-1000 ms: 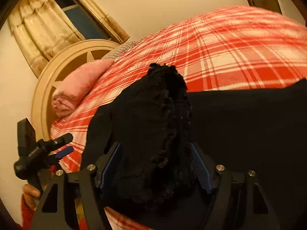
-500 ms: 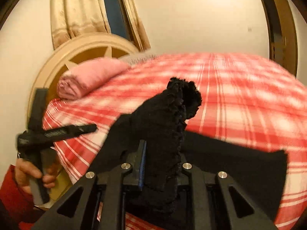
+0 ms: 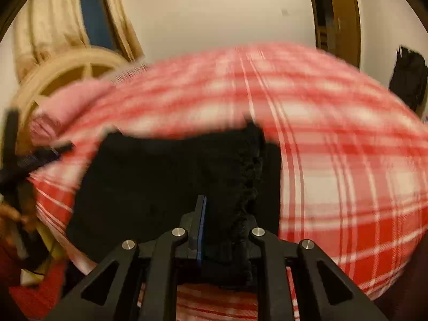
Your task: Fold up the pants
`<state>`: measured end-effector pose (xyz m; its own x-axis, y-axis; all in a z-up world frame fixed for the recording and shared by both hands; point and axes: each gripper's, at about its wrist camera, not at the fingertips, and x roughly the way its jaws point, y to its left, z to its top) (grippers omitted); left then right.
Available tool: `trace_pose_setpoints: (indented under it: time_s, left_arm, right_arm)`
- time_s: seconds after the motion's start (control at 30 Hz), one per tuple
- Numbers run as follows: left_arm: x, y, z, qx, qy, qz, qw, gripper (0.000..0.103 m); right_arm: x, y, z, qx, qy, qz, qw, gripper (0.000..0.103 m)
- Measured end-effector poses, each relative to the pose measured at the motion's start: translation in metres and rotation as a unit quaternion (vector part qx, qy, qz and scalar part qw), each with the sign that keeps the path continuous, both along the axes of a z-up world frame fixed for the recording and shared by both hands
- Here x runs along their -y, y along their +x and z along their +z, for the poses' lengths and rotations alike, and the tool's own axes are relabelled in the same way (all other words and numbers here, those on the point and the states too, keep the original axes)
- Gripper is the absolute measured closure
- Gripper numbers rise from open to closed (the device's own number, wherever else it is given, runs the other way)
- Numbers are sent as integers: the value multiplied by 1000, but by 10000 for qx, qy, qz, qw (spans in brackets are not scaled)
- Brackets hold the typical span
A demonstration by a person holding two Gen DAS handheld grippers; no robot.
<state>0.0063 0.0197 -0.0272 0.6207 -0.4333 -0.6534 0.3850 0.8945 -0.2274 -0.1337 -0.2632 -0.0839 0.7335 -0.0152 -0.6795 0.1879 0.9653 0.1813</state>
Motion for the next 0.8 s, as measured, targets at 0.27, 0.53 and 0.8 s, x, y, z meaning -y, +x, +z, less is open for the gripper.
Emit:
trace_pose_setpoints:
  time_s: [0.27,0.53,0.8]
  left_arm:
    - [40,-6,-29,-158,692,-154,9974,2]
    - [37,-2,-45,-387,927,-29,9949,2]
    - [41,-17,-46,-281,1181,46,9926,2]
  right_arm:
    - [12,-5,-9,-167,586,-148,9980,72]
    - [7,-16,59,879,-187,-268,9956,65]
    - [-48,79,38,234,-650,539,9962,74]
